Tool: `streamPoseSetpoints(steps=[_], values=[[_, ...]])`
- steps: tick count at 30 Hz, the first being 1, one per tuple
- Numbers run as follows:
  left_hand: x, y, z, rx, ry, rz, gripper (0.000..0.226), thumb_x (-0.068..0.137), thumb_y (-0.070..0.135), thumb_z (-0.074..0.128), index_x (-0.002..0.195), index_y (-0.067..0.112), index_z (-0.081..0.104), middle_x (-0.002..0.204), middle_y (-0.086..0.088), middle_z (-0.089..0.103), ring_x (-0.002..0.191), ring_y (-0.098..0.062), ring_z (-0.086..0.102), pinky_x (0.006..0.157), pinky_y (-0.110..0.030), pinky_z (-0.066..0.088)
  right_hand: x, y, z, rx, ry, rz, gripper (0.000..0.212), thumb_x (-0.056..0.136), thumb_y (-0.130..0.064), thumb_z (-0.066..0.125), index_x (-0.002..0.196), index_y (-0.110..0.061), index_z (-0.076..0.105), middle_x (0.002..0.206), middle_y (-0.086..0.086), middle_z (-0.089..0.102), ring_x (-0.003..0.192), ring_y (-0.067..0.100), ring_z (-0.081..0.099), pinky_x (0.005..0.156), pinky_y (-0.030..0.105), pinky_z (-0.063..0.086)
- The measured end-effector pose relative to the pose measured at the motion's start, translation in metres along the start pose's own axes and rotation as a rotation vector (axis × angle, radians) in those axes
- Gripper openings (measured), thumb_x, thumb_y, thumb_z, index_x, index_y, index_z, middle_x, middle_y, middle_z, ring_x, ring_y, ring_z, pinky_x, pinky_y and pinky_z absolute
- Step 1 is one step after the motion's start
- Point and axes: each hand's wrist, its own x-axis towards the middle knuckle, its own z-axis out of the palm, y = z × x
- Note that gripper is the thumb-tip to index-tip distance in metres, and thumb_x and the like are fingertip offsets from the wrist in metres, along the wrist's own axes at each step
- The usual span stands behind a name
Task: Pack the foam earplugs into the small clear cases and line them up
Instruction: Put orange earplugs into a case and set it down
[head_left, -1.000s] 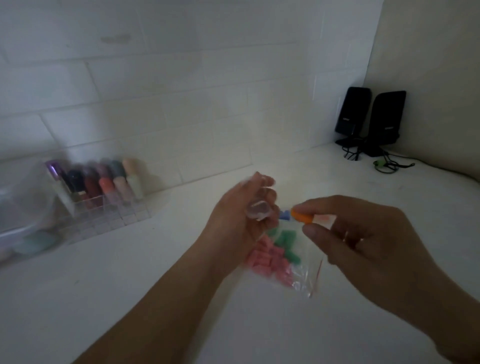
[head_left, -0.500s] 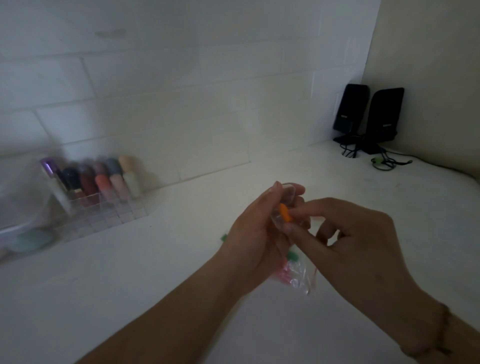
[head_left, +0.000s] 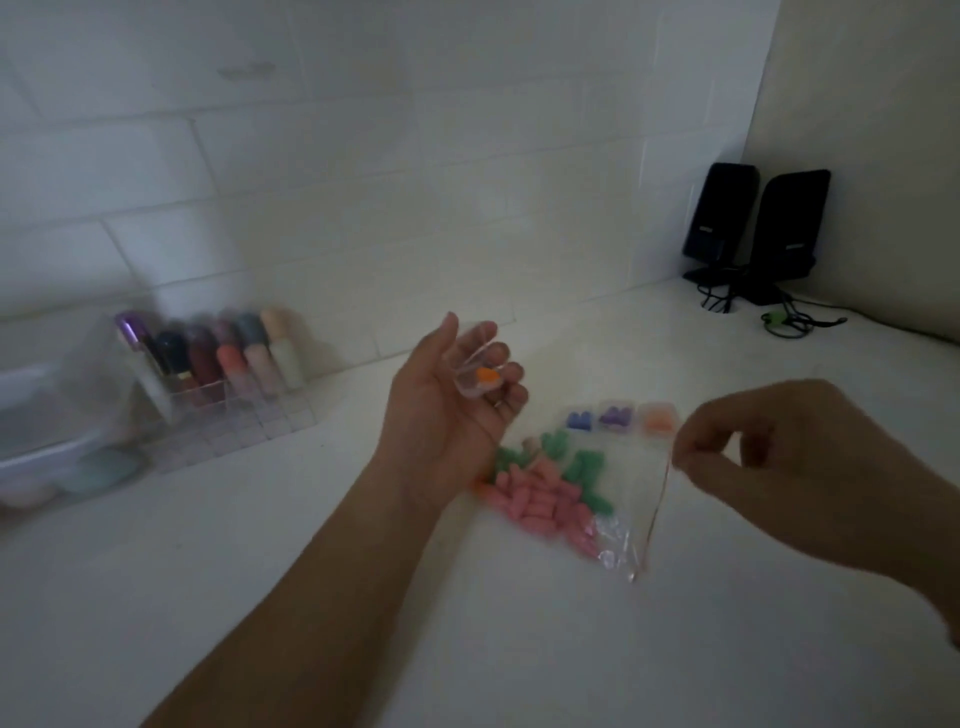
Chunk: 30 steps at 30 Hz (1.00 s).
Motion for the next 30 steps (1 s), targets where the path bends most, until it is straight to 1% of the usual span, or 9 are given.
streamPoseSetpoints(steps=[2, 4, 8, 13, 17, 20, 24, 27, 30], values=[[0.006, 0.011, -0.017, 0.036, 0.055, -0.01, 0.017, 0.075, 0.013, 0.061, 0.091, 0.01, 0.056, 0.077, -0.005, 0.047, 0.066, -0.017, 0.05, 0.065, -0.027, 0.046, 0.0, 0.014, 0.005, -0.175, -0.232, -0.046, 0.006, 0.081, -0.043, 0.064, 0.077, -0.046, 0.066, 0.079, -0.037, 0.063, 0.073, -0.022, 0.052, 0.073, 0.015, 0.044], [0.011, 0.016, -0.032, 0.08, 0.136, -0.049, 0.026, 0.07, -0.001, 0.055, 0.093, 0.01, 0.053, 0.076, -0.006, 0.05, 0.066, -0.017, 0.052, 0.064, -0.026, 0.049, 0.001, 0.022, 0.018, -0.242, -0.373, -0.12, 0.016, 0.082, -0.046, 0.066, 0.095, -0.054, 0.061, 0.102, -0.038, 0.056, 0.088, -0.028, 0.044, 0.089, 0.012, 0.038], [0.015, 0.016, -0.048, 0.242, 0.273, -0.11, 0.034, 0.081, -0.014, 0.037, 0.097, 0.011, 0.052, 0.074, -0.005, 0.054, 0.066, -0.016, 0.056, 0.062, -0.025, 0.052, 0.004, 0.02, 0.033, -0.161, -0.383, -0.208, 0.036, 0.086, -0.047, 0.06, 0.121, -0.041, 0.062, 0.124, -0.03, 0.055, 0.112, -0.009, 0.051, 0.099, 0.019, 0.042], [0.012, -0.001, -0.039, 0.241, 0.231, -0.193, 0.039, 0.078, -0.019, 0.03, 0.1, 0.007, 0.05, 0.077, -0.011, 0.051, 0.067, -0.019, 0.056, 0.057, -0.023, 0.053, 0.002, 0.019, 0.045, -0.089, -0.522, -0.301, 0.044, 0.098, -0.043, 0.041, 0.141, -0.048, 0.037, 0.147, -0.039, 0.026, 0.134, -0.009, 0.035, 0.108, 0.019, 0.034], [0.011, -0.012, -0.029, 0.204, 0.202, -0.197, 0.048, 0.074, -0.025, 0.025, 0.102, 0.006, 0.05, 0.077, -0.012, 0.05, 0.07, -0.019, 0.055, 0.058, -0.024, 0.054, 0.001, 0.012, 0.049, -0.081, -0.52, -0.282, 0.053, 0.095, -0.046, 0.029, 0.142, -0.062, 0.01, 0.15, -0.04, 0.018, 0.133, 0.005, 0.044, 0.106, 0.028, 0.04], [0.009, -0.022, -0.022, 0.185, 0.2, -0.219, 0.049, 0.073, -0.025, 0.023, 0.101, 0.005, 0.051, 0.075, -0.012, 0.051, 0.068, -0.02, 0.054, 0.055, -0.024, 0.053, 0.001, 0.01, 0.05, -0.101, -0.376, -0.286, 0.053, 0.09, -0.045, 0.025, 0.142, -0.055, 0.027, 0.146, -0.033, 0.035, 0.119, 0.011, 0.058, 0.095, 0.033, 0.05], [0.007, -0.03, -0.016, 0.17, 0.206, -0.23, 0.05, 0.074, -0.025, 0.022, 0.1, 0.005, 0.052, 0.073, -0.011, 0.051, 0.068, -0.019, 0.054, 0.057, -0.024, 0.052, 0.003, 0.015, 0.055, -0.222, -0.183, -0.253, 0.041, 0.086, -0.04, 0.042, 0.121, -0.042, 0.064, 0.117, -0.02, 0.068, 0.098, 0.006, 0.068, 0.078, 0.018, 0.052], [0.006, -0.032, -0.013, 0.163, 0.226, -0.209, 0.051, 0.073, -0.026, 0.022, 0.099, 0.005, 0.053, 0.072, -0.011, 0.051, 0.066, -0.019, 0.053, 0.058, -0.025, 0.049, 0.007, 0.011, 0.06, -0.24, -0.172, -0.25, 0.045, 0.086, -0.053, 0.035, 0.117, -0.043, 0.066, 0.118, -0.02, 0.067, 0.1, 0.009, 0.068, 0.078, 0.028, 0.059], [0.005, -0.034, -0.01, 0.167, 0.257, -0.185, 0.052, 0.073, -0.026, 0.021, 0.101, 0.004, 0.052, 0.073, -0.011, 0.049, 0.064, -0.019, 0.051, 0.054, -0.023, 0.048, 0.008, 0.012, 0.067, -0.257, -0.227, -0.256, 0.069, 0.083, -0.066, 0.01, 0.129, -0.042, 0.056, 0.133, -0.021, 0.057, 0.115, 0.011, 0.06, 0.091, 0.032, 0.052]])
